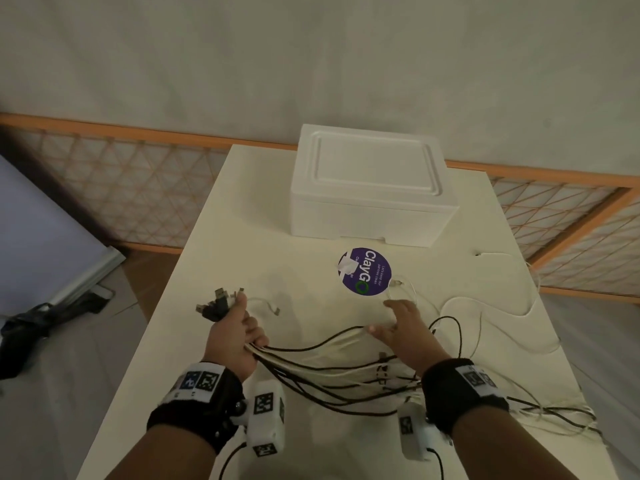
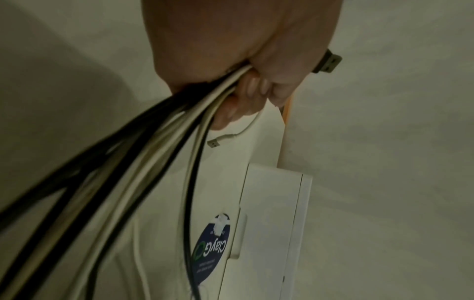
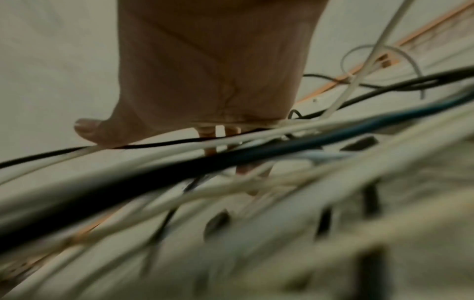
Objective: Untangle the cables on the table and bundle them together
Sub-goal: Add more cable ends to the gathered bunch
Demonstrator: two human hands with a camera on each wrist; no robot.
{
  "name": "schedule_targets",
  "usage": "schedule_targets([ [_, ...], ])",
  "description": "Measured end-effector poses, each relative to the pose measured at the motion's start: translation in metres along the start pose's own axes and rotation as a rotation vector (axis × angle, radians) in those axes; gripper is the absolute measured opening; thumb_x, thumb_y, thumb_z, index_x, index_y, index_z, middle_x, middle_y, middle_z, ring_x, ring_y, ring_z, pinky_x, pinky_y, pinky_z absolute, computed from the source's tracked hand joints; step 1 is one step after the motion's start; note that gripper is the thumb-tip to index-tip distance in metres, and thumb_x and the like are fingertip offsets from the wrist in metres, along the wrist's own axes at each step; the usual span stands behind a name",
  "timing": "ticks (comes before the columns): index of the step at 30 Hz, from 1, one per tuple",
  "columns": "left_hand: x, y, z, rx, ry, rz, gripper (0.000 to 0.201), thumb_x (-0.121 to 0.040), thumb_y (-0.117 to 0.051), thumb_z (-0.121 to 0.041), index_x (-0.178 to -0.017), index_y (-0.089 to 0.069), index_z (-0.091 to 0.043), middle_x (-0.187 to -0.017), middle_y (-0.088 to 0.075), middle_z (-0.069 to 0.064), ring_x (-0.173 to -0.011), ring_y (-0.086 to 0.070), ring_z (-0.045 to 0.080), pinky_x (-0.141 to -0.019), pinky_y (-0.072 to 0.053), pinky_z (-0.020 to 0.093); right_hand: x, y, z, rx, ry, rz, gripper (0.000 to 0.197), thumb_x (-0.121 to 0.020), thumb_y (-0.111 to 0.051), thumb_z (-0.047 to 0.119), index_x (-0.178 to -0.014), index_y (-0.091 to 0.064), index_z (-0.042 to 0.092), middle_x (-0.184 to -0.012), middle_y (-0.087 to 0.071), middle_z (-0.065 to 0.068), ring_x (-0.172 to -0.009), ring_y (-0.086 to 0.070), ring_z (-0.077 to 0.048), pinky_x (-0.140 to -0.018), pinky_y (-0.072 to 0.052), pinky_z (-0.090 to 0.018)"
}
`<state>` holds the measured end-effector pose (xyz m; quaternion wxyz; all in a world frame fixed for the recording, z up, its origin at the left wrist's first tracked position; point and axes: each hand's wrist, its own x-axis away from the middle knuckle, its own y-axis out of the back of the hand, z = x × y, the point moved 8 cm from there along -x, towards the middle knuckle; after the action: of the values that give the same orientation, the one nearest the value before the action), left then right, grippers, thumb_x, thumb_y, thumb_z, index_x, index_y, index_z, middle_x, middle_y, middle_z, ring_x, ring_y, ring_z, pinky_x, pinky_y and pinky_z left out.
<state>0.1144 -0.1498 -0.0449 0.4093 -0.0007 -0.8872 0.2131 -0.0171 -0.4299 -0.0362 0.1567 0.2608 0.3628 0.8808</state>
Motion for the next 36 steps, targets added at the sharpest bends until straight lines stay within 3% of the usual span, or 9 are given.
schedule_targets([
  [2, 0.004, -0.005, 0.004, -0.03, 0.007, 0.01, 0.046, -0.093, -0.058, -0.04, -0.059, -0.033, -0.02, -0.044, -0.025, -0.006, -0.034, -0.022, 0.009, -0.039, -0.025, 0.021, -0.013, 0.0, -0.008, -0.111, -0.093, -0.033, 0.092, -0.075, -0.052, 0.073, -0.142, -0.035, 0.011, -0.145, -0.03, -0.009, -0.13, -0.036, -0.024, -0.107, -0.034, -0.034],
  [4, 0.008, -0.005, 0.004, -0.039, 0.008, 0.01, 0.047, -0.094, -0.057, -0.038, -0.059, -0.033, -0.019, -0.044, -0.025, -0.006, -0.034, -0.023, 0.009, -0.039, -0.026, 0.021, -0.021, 0.001, -0.018, -0.215, -0.183, -0.081, 0.063, -0.089, -0.055, 0.049, -0.138, -0.039, 0.012, -0.143, -0.035, -0.011, -0.13, -0.036, -0.027, -0.102, -0.036, -0.034],
  [6, 0.011, -0.003, 0.003, -0.037, 0.013, 0.018, 0.046, -0.093, -0.058, -0.037, -0.058, -0.034, -0.019, -0.044, -0.025, -0.006, -0.034, -0.024, 0.009, -0.04, -0.027, 0.021, -0.025, 0.004, -0.023, -0.079, -0.213, -0.105, 0.035, -0.093, -0.053, 0.021, -0.125, -0.049, 0.009, -0.13, -0.047, -0.014, -0.117, -0.048, -0.03, -0.085, -0.039, -0.029],
  [10, 0.017, -0.007, 0.008, -0.092, 0.03, 0.06, 0.036, -0.094, -0.058, -0.029, -0.063, -0.041, -0.019, -0.045, -0.03, -0.005, -0.033, -0.025, 0.008, -0.038, -0.027, 0.021, -0.024, 0.0, -0.003, 0.162, -0.103, -0.035, 0.009, -0.092, -0.051, 0.017, -0.088, -0.058, 0.014, -0.095, -0.062, -0.009, -0.087, -0.058, -0.029, -0.071, -0.043, -0.03],
  [16, 0.032, -0.028, 0.014, -0.278, 0.048, 0.215, 0.025, -0.095, -0.055, -0.025, -0.086, -0.065, -0.004, -0.087, -0.073, 0.012, -0.035, -0.028, 0.007, -0.037, -0.033, 0.02, 0.019, -0.001, 0.107, 0.129, 0.37, -0.036, 0.01, -0.094, -0.054, 0.022, -0.096, -0.061, 0.015, -0.092, -0.061, -0.001, -0.084, -0.056, -0.019, -0.076, -0.045, -0.033],
  [20, 0.043, -0.044, 0.022, -0.256, 0.098, 0.31, 0.024, -0.097, -0.051, -0.023, -0.094, -0.064, -0.004, -0.074, -0.069, 0.004, -0.037, -0.029, 0.007, -0.039, -0.031, 0.019, 0.05, -0.039, 0.143, 0.326, 0.554, 0.12, 0.015, -0.093, -0.052, 0.026, -0.102, -0.062, 0.019, -0.097, -0.062, -0.004, -0.091, -0.058, -0.024, -0.077, -0.047, -0.036],
  [24, 0.043, -0.035, 0.009, -0.117, 0.043, 0.288, 0.024, -0.098, -0.048, -0.02, -0.083, -0.062, -0.009, -0.067, -0.054, -0.003, -0.037, -0.029, 0.007, -0.04, -0.03, 0.019, 0.064, -0.048, 0.128, 0.399, 0.519, 0.189, 0.017, -0.094, -0.05, 0.03, -0.106, -0.062, 0.025, -0.101, -0.063, -0.002, -0.096, -0.059, -0.021, -0.08, -0.046, -0.032],
  [31, 0.041, -0.007, -0.001, -0.042, 0.016, 0.202, 0.021, -0.096, -0.053, -0.019, -0.08, -0.064, -0.013, -0.066, -0.069, -0.003, -0.035, -0.031, 0.006, -0.039, -0.032, 0.017, 0.085, 0.01, 0.079, 0.379, 0.438, -0.025, 0.015, -0.09, -0.056, 0.036, -0.094, -0.07, 0.031, -0.082, -0.065, 0.009, -0.084, -0.056, -0.011, -0.075, -0.044, -0.025],
  [36, 0.045, -0.008, -0.001, -0.041, -0.02, 0.238, 0.017, -0.095, -0.054, -0.019, -0.085, -0.064, -0.01, -0.063, -0.064, -0.003, -0.036, -0.032, 0.007, -0.039, -0.034, 0.02, 0.093, 0.015, 0.066, 0.406, 0.363, -0.004, 0.025, -0.091, -0.051, 0.05, -0.094, -0.07, 0.034, -0.079, -0.06, 0.011, -0.079, -0.053, -0.004, -0.073, -0.045, -0.024],
])
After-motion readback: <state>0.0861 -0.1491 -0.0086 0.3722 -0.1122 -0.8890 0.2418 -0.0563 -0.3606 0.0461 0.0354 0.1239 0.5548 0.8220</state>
